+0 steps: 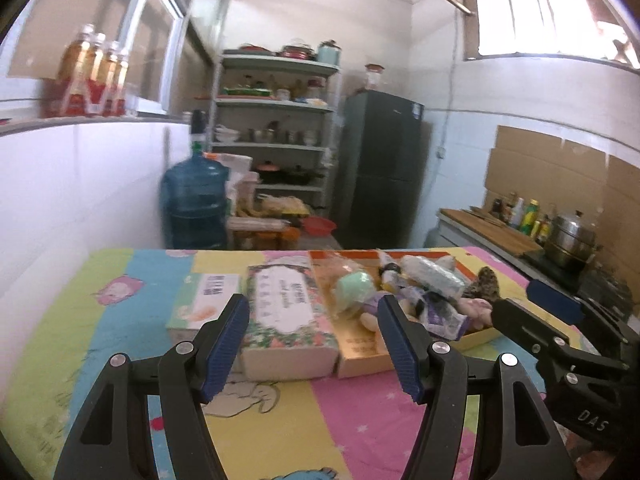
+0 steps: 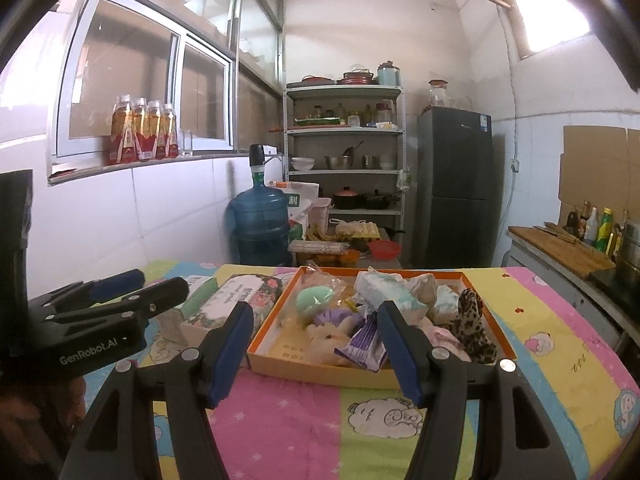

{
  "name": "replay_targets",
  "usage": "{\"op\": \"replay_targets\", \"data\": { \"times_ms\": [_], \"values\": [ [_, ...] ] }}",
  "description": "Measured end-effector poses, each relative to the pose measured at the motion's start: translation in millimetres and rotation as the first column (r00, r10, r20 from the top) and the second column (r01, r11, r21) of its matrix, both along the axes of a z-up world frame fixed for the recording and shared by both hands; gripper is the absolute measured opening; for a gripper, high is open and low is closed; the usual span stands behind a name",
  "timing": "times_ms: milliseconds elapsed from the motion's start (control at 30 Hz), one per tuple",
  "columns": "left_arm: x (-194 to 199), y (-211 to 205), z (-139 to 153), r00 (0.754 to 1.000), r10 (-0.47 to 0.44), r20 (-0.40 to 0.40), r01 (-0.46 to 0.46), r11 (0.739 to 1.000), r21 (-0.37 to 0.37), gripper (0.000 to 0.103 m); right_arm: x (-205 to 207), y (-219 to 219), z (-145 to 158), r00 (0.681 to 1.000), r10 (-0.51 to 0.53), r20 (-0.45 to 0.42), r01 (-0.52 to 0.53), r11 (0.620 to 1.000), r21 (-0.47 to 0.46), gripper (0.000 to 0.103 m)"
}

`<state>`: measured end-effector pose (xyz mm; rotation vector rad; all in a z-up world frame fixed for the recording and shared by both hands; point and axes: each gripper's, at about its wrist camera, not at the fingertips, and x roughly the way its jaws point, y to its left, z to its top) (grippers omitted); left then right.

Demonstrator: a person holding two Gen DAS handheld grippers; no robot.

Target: Organize soft objects

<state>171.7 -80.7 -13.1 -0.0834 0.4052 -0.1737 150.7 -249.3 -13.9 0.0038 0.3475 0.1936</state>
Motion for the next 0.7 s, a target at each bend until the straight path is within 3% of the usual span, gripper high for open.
{"op": "replay_targets", "data": {
  "times_ms": [500,700],
  "values": [
    [-59,11,3,0.998,0.054,0.040,-0.054,0.998,0.014,0.068,-35,8,-4,1.000,-0.022,-0.002,0.022,0.998,0.055,0.064],
    [-82,17,4,0.992,0.118,0.043,-0.119,0.993,0.003,0.068,-54,11,0,0.999,-0.034,0.018,0.033,0.998,0.058,0.064]
  ]
}}
